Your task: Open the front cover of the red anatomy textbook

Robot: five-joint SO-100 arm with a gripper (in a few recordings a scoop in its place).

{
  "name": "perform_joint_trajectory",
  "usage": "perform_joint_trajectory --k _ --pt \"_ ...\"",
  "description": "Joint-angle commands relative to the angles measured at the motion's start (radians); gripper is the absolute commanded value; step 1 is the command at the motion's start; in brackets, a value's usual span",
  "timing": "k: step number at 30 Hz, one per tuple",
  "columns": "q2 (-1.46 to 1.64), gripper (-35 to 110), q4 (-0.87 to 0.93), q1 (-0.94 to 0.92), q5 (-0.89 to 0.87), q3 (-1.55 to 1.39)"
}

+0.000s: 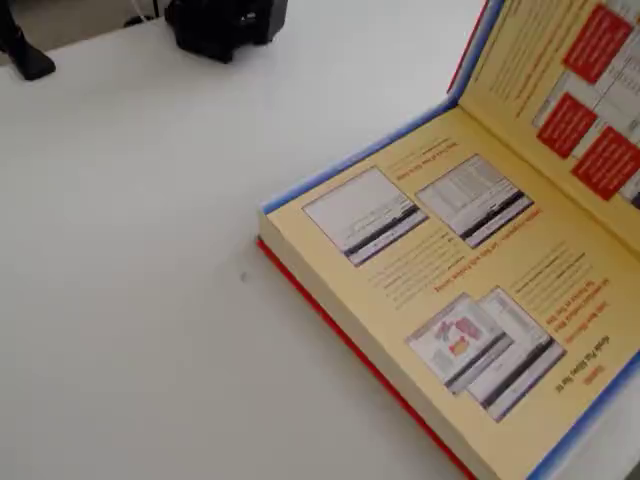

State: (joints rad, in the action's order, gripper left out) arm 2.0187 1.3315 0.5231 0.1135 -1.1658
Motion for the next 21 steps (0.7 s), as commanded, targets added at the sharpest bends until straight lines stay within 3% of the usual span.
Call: perform_joint_trajectory --k 1,11,21 --pt "-0.029 26 -0.061 0.115 0.006 0.063" --pt "-0.026 27 -0.034 0.351 0.041 0.061" --pt "0.067 24 0.091 0.052 0.011 0.046"
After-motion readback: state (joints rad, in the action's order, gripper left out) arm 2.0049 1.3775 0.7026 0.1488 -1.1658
